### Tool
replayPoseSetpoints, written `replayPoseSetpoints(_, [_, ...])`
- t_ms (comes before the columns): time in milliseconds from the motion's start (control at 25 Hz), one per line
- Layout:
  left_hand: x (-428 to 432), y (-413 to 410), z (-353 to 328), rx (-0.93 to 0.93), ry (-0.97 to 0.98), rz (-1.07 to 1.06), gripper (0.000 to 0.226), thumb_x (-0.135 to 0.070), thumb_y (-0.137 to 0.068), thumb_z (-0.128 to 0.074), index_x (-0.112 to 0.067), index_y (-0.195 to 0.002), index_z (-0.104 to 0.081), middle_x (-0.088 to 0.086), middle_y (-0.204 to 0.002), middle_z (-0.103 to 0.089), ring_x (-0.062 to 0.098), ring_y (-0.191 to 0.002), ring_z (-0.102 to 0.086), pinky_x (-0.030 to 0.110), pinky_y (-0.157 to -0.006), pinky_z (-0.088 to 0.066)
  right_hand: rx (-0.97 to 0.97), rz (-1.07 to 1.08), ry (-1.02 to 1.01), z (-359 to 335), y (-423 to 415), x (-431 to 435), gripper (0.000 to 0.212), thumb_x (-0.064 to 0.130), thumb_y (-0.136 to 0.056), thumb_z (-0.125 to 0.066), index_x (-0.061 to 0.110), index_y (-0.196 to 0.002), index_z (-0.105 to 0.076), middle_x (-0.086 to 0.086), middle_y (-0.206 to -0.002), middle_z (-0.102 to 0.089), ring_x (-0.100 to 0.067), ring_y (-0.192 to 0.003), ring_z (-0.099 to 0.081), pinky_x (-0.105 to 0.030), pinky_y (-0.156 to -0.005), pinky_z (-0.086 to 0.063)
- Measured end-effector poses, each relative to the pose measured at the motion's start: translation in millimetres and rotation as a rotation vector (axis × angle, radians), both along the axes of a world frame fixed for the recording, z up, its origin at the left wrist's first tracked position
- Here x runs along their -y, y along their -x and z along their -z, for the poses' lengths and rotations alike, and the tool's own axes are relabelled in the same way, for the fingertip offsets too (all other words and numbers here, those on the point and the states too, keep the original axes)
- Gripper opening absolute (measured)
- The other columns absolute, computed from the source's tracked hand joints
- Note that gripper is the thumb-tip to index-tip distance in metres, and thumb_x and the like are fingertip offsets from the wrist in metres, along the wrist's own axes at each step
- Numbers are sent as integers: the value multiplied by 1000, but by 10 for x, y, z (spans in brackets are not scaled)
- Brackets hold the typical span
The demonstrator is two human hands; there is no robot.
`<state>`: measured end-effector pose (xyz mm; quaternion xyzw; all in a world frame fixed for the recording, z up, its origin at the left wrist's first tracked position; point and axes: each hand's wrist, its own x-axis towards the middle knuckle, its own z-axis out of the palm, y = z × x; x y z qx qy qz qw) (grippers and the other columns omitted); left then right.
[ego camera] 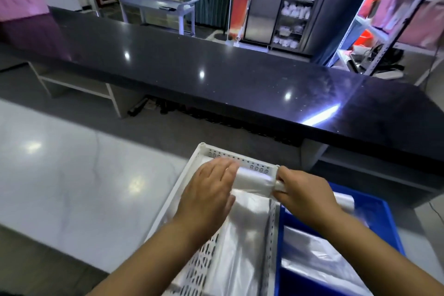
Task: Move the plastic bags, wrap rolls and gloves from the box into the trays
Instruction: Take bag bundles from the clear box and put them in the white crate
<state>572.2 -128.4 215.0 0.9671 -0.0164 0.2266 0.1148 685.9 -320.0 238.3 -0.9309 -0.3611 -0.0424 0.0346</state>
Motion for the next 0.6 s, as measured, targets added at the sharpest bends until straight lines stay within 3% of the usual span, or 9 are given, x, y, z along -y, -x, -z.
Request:
replayPoseSetpoints(80, [-3, -61, -183, -56, -69, 68, 61, -30, -57, -80, -13, -113, -62, 3, -104, -70, 23, -98, -66, 34, -83, -53, 67, -147, -26, -55, 54, -153, 26, 36, -73, -67, 22, -81, -47, 0, -75, -64, -30, -65, -59, -29, -49, -28])
replayPoseSetpoints(160, [-55, -60, -276, -200, -54, 30, 33, -28, -70, -67, -18, -101, -61, 1, -92, -68, 26, -85, -64, 32, -63, -45, 114, -286, -73, -109, 92, -313, 27, 32, -67, -73, 21, -77, -50, 0, -67, -64, -29, -57, -59, -27, -47, -30])
replayPoseSetpoints(240, [-210, 2, -244, -268, 9, -94, 14, -28, -79, -54, -22, -91, -55, -1, -92, -64, 26, -85, -59, 32, -59, -31, 168, -356, -126, -116, 100, -439, 25, 28, -67, -73, 19, -82, -55, -1, -77, -67, -26, -68, -61, -31, -57, -41])
replayPoseSetpoints(360, [-574, 198, -200, -209, 76, -304, 8, -26, -76, -57, -18, -78, -54, 1, -80, -65, 30, -75, -59, 33, -54, -32, 260, -336, -257, 45, 125, -553, 23, 13, -71, -70, 15, -91, -59, -5, -95, -65, -24, -87, -57, -36, -76, -48])
replayPoseSetpoints(440, [-784, 325, -198, -172, 104, -444, 13, -25, -76, -58, -17, -68, -51, 2, -65, -60, 31, -61, -54, 30, -46, -26, 74, -444, -137, 298, 196, -586, 22, 5, -75, -63, 18, -93, -62, -4, -95, -67, -24, -89, -59, -41, -80, -50])
replayPoseSetpoints(520, [-893, 415, -201, -168, 134, -532, 19, -26, -78, -56, -16, -63, -49, 0, -55, -54, 28, -51, -48, 27, -42, -21, -139, -603, 102, 572, 289, -593, 34, 5, -80, -55, 21, -109, -60, -2, -112, -67, -23, -105, -59, -42, -98, -44])
replayPoseSetpoints(600, [-884, 471, -178, -180, 151, -545, 19, -28, -78, -56, -16, -64, -50, 0, -53, -53, 26, -51, -49, 25, -41, -22, -162, -720, 257, 747, 313, -611, 40, 10, -83, -54, 22, -121, -53, -3, -123, -62, -24, -116, -54, -44, -107, -33])
